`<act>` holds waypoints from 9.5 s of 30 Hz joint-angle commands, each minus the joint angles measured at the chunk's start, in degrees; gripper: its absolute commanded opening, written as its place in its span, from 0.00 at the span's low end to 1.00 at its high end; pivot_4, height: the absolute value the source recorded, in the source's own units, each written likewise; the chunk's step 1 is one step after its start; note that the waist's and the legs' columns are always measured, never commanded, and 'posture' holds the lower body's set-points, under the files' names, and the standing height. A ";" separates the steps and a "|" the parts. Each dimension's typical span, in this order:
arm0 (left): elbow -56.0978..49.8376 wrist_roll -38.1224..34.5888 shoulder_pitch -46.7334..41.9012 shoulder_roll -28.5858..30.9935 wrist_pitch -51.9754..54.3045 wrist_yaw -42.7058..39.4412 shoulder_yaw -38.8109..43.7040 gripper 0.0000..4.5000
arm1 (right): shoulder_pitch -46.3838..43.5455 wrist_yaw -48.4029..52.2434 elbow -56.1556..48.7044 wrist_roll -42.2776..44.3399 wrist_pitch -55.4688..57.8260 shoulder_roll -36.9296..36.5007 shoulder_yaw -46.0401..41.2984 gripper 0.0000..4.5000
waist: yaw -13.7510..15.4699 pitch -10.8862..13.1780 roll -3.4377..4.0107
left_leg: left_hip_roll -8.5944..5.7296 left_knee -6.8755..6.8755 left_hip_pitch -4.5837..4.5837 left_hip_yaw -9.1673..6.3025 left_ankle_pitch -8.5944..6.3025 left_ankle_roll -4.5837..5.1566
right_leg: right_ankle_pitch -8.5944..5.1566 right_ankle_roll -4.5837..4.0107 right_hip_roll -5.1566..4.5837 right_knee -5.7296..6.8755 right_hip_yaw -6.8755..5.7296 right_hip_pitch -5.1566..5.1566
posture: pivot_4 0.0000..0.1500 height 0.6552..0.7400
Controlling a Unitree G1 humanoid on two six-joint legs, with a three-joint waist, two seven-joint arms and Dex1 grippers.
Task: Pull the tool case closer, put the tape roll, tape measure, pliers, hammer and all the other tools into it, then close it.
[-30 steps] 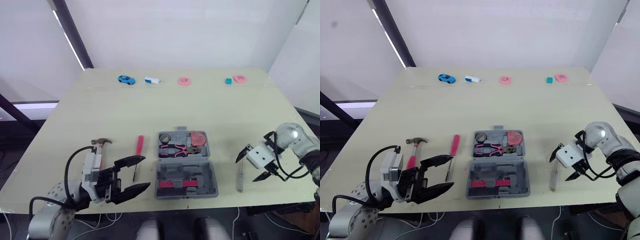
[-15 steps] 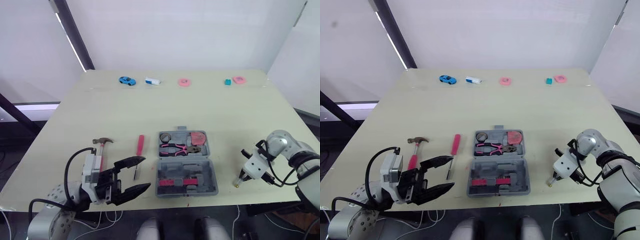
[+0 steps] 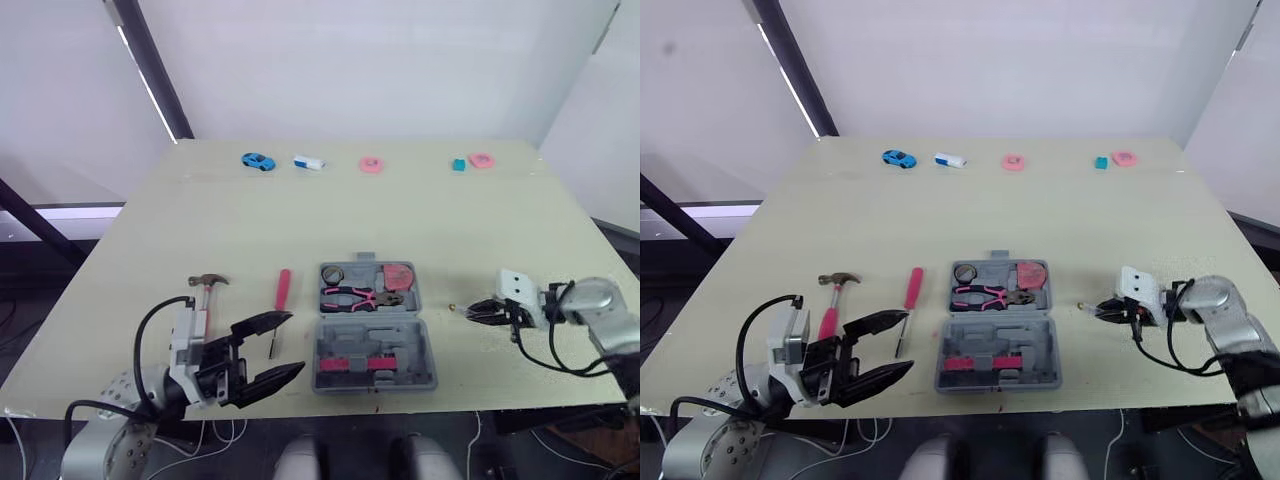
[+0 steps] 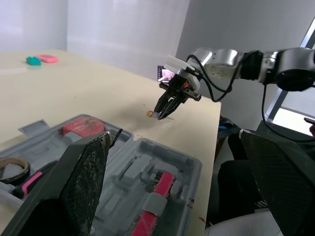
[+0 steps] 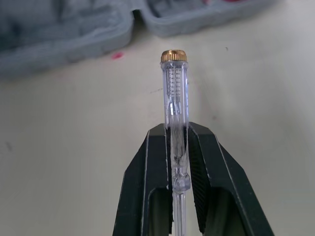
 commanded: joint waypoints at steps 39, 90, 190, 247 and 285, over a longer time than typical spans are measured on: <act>-2.29 -2.82 -1.99 3.92 2.53 -2.10 1.17 1.00 | 29.62 -49.05 -35.86 0.87 26.18 28.93 -11.76 0.69 | -0.38 -0.34 -0.56 | 0.01 -0.08 -0.20 -0.23 -0.01 0.00 | -0.17 0.26 0.04 -0.09 0.00 -0.20 | 1.00 1.00; 12.38 -2.79 1.73 12.99 2.42 -16.19 15.44 1.00 | -34.93 -11.12 -21.87 -4.83 38.73 17.92 42.56 0.01 | -0.47 -0.14 -0.40 | 0.04 0.00 -1.18 -0.26 0.01 0.00 | -0.15 -0.23 0.03 0.21 -0.33 -1.18 | 1.00 1.00; 8.55 -0.72 -0.62 9.52 1.48 -12.46 8.98 1.00 | -5.61 -11.03 1.40 -7.54 -2.09 27.73 15.99 0.01 | -0.41 -0.22 -0.52 | 0.06 0.06 -0.99 -0.38 0.08 -0.11 | -0.01 -0.03 0.13 0.28 -0.34 -0.96 | 1.00 1.00; 4.22 -0.20 14.65 -5.26 2.68 21.20 19.94 1.00 | 31.90 -7.80 -26.35 19.29 -0.78 8.09 -26.36 0.98 | -0.23 -0.42 -0.48 | 0.03 -0.18 -0.04 -0.56 0.01 -0.14 | -0.35 0.03 -0.15 -0.10 -0.31 -0.16 | 1.00 1.00; 18.61 11.96 -18.83 4.33 34.52 56.31 14.03 1.00 | 2.13 -9.50 -38.38 23.05 12.03 13.03 -5.56 0.98 | 0.55 -0.28 -0.74 | 0.00 -0.16 -0.16 -0.39 0.03 -0.14 | -0.17 -0.25 0.02 -0.01 -0.36 -0.06 | 1.00 1.00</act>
